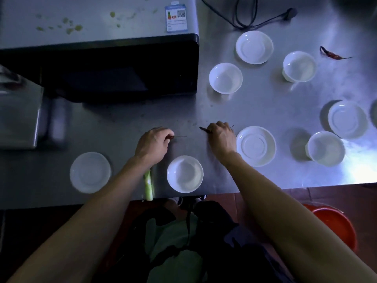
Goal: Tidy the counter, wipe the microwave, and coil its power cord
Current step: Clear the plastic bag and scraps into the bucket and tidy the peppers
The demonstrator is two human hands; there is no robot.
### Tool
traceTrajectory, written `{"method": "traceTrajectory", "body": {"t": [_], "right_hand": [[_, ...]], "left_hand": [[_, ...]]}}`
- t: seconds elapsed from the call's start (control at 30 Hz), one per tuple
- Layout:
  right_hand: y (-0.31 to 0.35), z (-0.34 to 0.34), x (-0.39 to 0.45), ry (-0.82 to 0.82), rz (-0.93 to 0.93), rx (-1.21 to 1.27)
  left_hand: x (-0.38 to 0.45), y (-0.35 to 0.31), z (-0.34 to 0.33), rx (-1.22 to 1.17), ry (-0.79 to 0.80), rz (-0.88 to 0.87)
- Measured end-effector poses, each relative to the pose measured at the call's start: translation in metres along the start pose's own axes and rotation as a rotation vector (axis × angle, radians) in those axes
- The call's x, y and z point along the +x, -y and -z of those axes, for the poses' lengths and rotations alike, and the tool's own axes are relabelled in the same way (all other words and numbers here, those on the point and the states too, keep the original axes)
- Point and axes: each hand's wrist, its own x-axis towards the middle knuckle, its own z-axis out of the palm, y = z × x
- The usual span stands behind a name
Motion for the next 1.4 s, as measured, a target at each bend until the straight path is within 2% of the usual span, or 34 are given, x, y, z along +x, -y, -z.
{"method": "traceTrajectory", "body": {"t": [0.23, 0.4, 0.6, 0.9, 1.17, 1.4], "right_hand": [[0.012, 0.0, 0.01, -0.004, 0.079, 0.064], [0.047, 0.008, 0.003, -0.057, 0.182, 0.201], [0.123, 0.004, -0.011, -0.139, 0.379, 0.358], [0.273, -0.05, -0.063, -0.156, 0.634, 0.338], [0.389, -0.097, -0.105, -0.116, 0.733, 0.38], [0.427, -0.109, -0.111, -0.086, 0.753, 0.382]], "left_hand": [[-0.025, 0.014, 0.002, -0.026, -0.052, 0.114], [-0.044, 0.033, 0.015, -0.077, -0.124, 0.193], [-0.078, 0.081, 0.04, -0.167, -0.217, 0.217], [-0.175, 0.206, 0.092, -0.224, -0.343, 0.375], [-0.265, 0.306, 0.137, -0.235, -0.416, 0.461], [-0.278, 0.339, 0.145, -0.276, -0.426, 0.501]]}}
